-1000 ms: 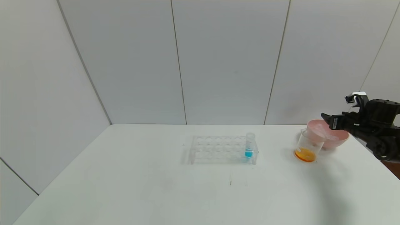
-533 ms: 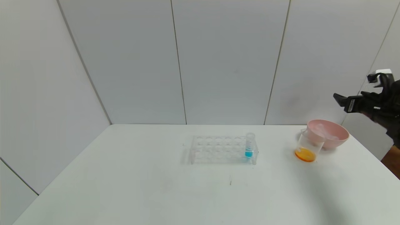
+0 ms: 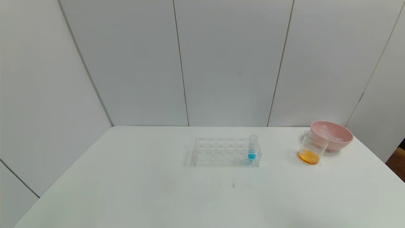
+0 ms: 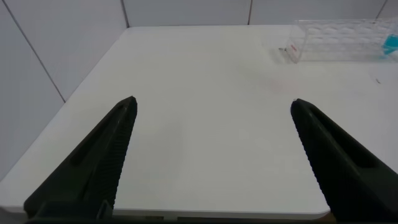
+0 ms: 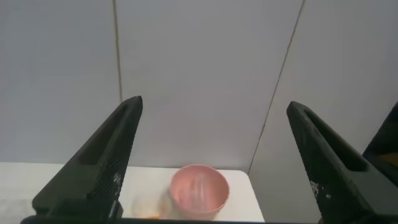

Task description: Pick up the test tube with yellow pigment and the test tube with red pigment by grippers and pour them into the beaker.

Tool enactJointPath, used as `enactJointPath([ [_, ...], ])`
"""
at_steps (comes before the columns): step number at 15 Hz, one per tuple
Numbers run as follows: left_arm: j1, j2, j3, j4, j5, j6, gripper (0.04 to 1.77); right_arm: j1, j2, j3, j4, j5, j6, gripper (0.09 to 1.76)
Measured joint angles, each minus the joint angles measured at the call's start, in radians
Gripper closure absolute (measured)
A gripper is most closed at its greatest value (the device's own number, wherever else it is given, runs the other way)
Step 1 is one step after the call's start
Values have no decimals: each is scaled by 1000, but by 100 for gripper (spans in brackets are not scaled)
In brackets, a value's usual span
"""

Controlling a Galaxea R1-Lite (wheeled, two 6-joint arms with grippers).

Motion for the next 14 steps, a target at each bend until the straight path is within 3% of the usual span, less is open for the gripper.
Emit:
enactJointPath([
  [3,0,0,0,0,0,0,5,19,-339,170,125,-44,71,18],
  [8,0,0,0,0,0,0,5,207,-765,435,298,-188,75,16],
  [14,0,0,0,0,0,0,5,232,-987,759,366,-210,67,15],
])
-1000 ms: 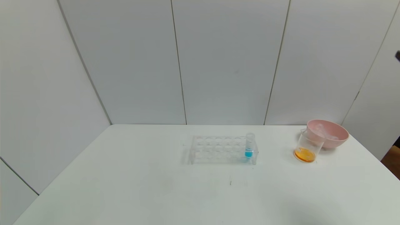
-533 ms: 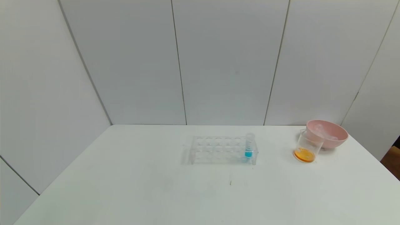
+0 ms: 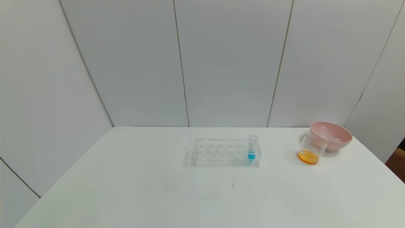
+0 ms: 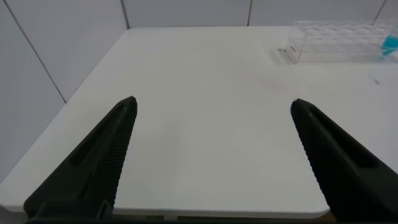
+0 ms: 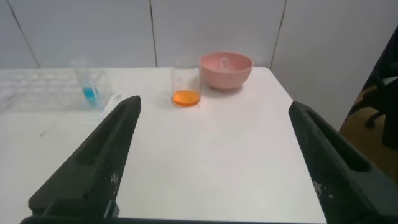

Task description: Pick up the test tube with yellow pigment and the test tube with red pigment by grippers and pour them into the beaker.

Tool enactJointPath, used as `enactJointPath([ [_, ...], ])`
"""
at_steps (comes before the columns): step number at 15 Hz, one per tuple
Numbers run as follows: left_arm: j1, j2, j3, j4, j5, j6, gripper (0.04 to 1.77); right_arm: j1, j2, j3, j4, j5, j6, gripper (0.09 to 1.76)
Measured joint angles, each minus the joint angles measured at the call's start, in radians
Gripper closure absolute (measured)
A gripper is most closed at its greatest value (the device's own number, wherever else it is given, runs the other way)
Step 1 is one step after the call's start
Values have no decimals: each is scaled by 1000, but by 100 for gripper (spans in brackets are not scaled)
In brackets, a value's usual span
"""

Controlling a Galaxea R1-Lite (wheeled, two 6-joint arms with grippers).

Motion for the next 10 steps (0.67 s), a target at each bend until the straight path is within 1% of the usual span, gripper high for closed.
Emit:
enactJointPath([
  [2,0,0,0,0,0,0,5,4,-39,68,26,1,-15,15],
  [3,0,0,0,0,0,0,5,9,-61,83,72,3,-20,15],
  [5,0,0,0,0,0,0,5,14,-102,93,125,45,-18,15],
  [8,0,0,0,0,0,0,5,16,-156,98,216,64,-23,15],
  [10,0,0,0,0,0,0,5,17,-181,97,218,66,-25,15],
])
